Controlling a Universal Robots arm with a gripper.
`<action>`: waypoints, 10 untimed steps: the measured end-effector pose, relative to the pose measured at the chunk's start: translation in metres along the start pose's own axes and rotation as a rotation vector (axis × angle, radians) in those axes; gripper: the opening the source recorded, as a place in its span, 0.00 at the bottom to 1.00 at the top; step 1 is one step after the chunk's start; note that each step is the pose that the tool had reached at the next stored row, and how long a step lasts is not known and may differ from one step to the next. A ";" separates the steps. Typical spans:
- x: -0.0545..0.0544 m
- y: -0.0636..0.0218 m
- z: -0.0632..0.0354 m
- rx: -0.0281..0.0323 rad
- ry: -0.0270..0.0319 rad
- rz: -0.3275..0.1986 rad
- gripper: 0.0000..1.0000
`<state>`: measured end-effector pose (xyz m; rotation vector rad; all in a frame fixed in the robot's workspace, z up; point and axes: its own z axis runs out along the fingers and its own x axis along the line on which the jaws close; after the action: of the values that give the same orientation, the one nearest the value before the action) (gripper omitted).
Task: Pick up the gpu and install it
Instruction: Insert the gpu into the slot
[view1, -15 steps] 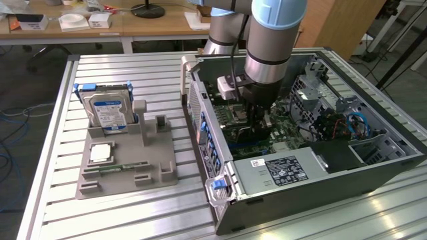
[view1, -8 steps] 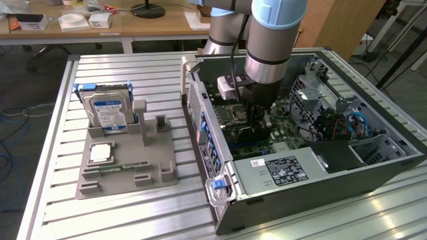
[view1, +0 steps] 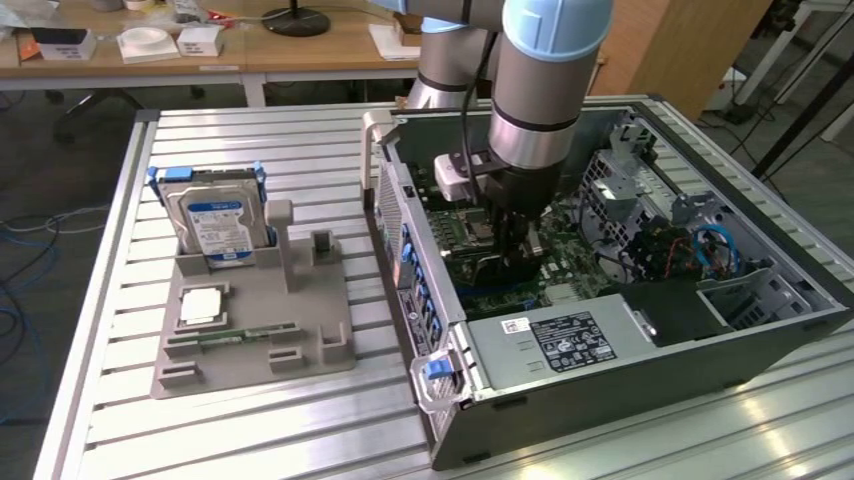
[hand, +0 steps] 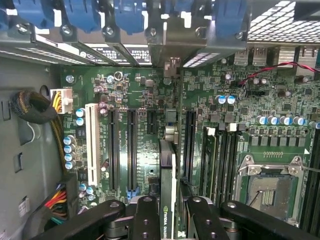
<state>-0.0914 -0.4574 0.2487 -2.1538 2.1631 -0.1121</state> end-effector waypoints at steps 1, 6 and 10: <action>0.000 0.0001 0.0006 0.0000 0.0002 0.000 0.26; 0.000 0.0008 0.0031 0.0005 -0.0010 0.000 0.26; 0.000 0.0011 0.0034 0.0001 -0.0022 0.001 0.27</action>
<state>-0.0921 -0.4571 0.2452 -2.1522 2.1624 -0.1098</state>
